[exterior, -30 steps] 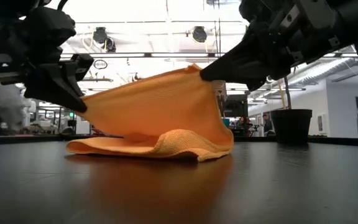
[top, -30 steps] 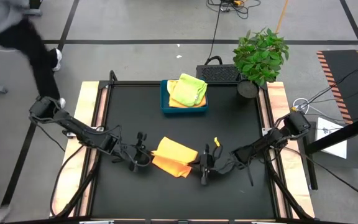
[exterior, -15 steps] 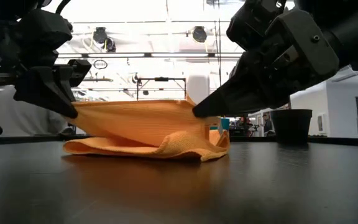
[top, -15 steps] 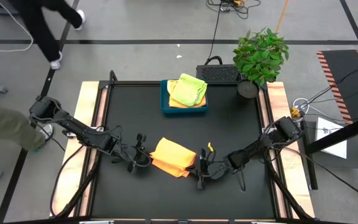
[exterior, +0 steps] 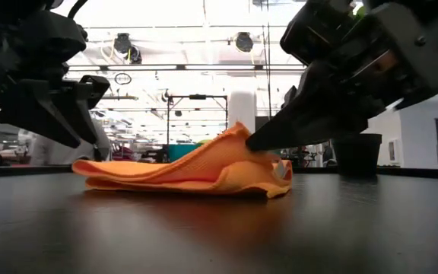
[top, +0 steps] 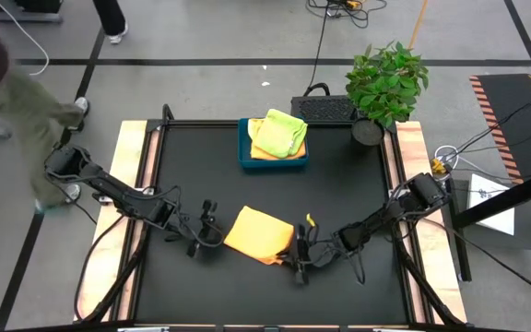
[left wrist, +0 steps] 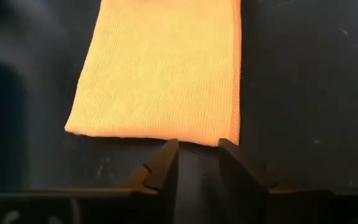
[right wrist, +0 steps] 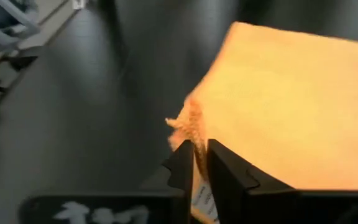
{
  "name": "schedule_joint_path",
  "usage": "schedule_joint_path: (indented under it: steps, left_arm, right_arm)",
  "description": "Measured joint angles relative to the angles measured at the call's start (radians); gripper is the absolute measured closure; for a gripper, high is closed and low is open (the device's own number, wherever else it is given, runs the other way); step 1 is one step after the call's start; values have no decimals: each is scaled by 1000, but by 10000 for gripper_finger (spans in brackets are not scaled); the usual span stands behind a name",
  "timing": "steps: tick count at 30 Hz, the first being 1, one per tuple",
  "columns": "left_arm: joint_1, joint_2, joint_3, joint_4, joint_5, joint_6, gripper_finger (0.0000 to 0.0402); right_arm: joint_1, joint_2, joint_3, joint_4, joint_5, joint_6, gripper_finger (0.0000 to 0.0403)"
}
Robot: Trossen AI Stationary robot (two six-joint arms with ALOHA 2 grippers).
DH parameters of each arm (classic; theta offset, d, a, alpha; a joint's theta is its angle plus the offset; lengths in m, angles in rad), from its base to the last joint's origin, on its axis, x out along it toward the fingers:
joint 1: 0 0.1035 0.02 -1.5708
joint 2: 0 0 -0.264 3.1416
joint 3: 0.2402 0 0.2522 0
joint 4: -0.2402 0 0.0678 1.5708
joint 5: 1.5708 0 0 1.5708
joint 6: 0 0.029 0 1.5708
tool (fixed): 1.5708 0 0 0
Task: Fold microfiber towels
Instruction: Fold the orange microfiber cloth, then stack the orange microfiber cloth on top of the green microfiber cloth in the blue bin
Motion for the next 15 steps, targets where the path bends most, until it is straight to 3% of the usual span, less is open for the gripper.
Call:
schedule_joint_path:
  steps: [7, 15]
  left_arm:
    - [-20, -40, 50, -109, 8, -78, 237]
    - [-66, -95, 114, -92, 7, -47, 225]
  right_arm:
    - [16, -61, 0, -7, -62, 58, 313]
    - [19, -185, 0, -43, -15, -17, 296]
